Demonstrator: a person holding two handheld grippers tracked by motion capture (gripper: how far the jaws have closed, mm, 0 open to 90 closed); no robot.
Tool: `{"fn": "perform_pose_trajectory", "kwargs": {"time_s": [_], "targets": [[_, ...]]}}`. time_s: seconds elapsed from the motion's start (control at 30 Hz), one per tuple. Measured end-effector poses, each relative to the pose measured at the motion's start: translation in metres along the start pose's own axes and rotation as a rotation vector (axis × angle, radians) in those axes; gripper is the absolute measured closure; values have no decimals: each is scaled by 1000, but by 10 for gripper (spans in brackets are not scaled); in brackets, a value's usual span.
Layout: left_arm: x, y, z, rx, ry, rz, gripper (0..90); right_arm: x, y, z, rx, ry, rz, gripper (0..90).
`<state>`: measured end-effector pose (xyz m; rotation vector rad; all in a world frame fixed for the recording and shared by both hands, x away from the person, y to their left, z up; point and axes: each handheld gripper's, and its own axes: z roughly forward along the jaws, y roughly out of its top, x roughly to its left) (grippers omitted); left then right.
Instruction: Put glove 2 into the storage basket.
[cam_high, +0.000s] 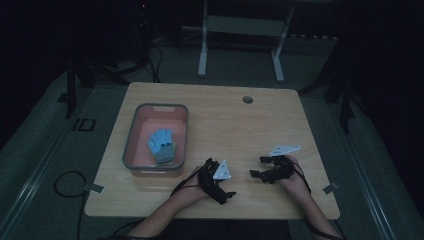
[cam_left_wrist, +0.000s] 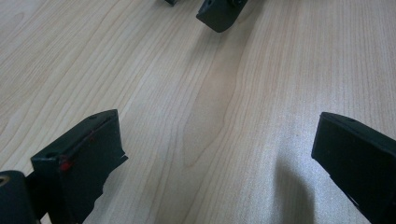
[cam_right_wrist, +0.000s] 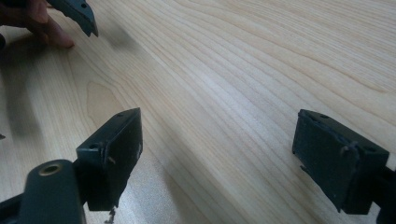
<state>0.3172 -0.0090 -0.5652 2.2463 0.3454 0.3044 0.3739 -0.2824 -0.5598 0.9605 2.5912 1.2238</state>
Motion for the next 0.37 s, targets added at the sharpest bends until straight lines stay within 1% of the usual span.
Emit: {"fn": "perform_pose_trajectory", "kwargs": {"time_s": [0.37], "targets": [[0, -1, 0, 5, -2, 5, 21, -1, -1, 1, 3, -6, -3, 161]]}}
